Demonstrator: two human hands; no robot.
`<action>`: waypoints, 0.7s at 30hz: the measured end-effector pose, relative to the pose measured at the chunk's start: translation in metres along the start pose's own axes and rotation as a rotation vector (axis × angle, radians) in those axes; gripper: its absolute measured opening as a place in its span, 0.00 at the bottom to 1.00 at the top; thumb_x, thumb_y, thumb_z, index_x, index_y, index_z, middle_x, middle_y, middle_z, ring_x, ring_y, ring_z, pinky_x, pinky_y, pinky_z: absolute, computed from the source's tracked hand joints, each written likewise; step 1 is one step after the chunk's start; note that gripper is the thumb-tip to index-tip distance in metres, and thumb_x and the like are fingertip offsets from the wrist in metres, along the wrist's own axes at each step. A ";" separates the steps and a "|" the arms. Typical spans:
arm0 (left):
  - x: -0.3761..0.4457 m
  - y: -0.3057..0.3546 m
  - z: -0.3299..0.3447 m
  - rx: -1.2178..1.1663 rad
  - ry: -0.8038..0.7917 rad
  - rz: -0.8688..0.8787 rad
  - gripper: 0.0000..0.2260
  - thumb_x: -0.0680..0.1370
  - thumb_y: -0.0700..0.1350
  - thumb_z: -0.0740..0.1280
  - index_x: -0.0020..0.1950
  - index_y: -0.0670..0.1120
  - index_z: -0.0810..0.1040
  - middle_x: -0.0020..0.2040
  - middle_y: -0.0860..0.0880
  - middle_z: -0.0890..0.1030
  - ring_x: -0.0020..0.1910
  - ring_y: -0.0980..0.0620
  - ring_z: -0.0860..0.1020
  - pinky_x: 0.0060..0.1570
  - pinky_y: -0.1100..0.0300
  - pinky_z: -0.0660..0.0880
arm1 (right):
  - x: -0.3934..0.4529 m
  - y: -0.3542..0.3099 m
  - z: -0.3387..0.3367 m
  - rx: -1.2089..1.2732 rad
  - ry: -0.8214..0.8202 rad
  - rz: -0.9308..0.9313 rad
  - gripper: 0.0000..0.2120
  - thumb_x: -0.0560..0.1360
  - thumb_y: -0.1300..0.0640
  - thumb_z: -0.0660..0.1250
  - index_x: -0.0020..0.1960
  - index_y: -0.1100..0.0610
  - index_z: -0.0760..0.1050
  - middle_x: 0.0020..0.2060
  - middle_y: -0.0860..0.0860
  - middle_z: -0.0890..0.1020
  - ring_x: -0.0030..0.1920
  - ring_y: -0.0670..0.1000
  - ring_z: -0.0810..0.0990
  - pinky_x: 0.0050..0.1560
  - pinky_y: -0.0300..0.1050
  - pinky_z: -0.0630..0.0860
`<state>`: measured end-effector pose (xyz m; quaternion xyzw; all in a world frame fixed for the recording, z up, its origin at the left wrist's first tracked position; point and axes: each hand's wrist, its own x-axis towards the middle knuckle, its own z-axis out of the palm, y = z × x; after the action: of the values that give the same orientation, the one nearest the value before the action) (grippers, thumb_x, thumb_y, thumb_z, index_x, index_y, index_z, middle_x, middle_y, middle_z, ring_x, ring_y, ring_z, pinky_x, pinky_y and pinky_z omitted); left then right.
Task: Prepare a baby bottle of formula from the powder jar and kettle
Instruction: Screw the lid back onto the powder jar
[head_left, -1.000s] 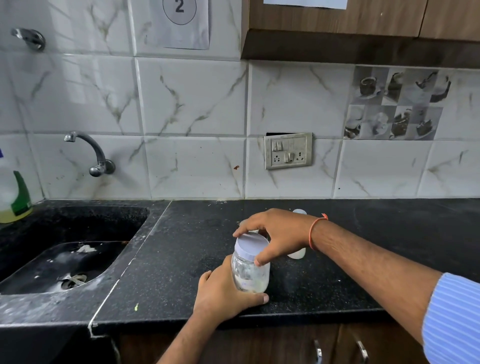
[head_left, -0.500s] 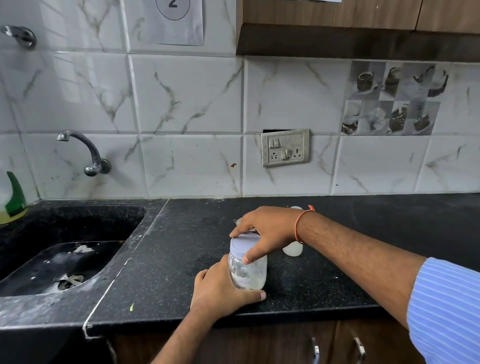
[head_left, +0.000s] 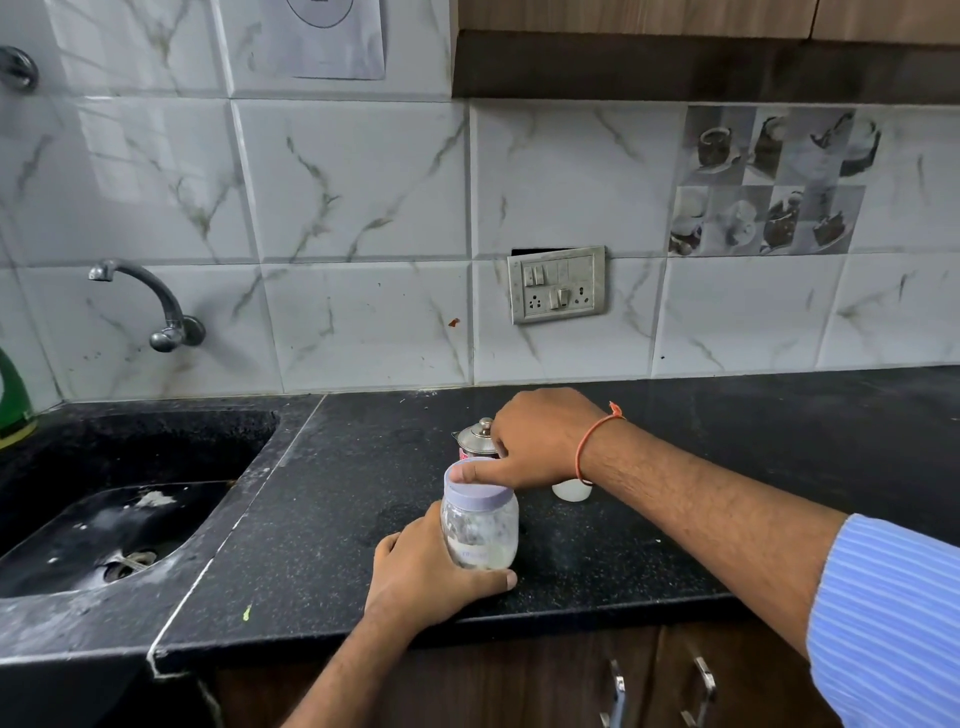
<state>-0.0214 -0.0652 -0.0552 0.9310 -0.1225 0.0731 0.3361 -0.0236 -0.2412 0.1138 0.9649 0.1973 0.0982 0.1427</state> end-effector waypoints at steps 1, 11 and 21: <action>0.000 0.000 0.000 0.002 -0.001 -0.001 0.41 0.58 0.78 0.75 0.67 0.67 0.71 0.57 0.69 0.81 0.64 0.61 0.80 0.76 0.48 0.68 | 0.001 0.002 0.002 -0.001 0.026 0.005 0.38 0.75 0.19 0.51 0.34 0.52 0.73 0.35 0.49 0.77 0.35 0.52 0.75 0.36 0.46 0.67; 0.001 -0.001 0.001 0.006 -0.009 0.002 0.42 0.57 0.79 0.75 0.67 0.66 0.71 0.59 0.69 0.80 0.64 0.62 0.79 0.76 0.48 0.67 | 0.004 0.005 0.011 0.291 -0.137 -0.244 0.34 0.78 0.36 0.69 0.81 0.45 0.67 0.75 0.44 0.76 0.74 0.50 0.74 0.73 0.53 0.72; 0.001 -0.002 0.001 0.000 -0.003 0.011 0.42 0.58 0.78 0.75 0.68 0.67 0.71 0.57 0.70 0.80 0.63 0.62 0.79 0.76 0.47 0.68 | 0.002 0.004 0.004 0.388 -0.161 -0.207 0.36 0.79 0.36 0.69 0.83 0.44 0.64 0.73 0.43 0.76 0.70 0.47 0.75 0.68 0.46 0.71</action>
<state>-0.0196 -0.0644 -0.0569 0.9303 -0.1283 0.0738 0.3357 -0.0192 -0.2452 0.1112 0.9536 0.2983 -0.0341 -0.0209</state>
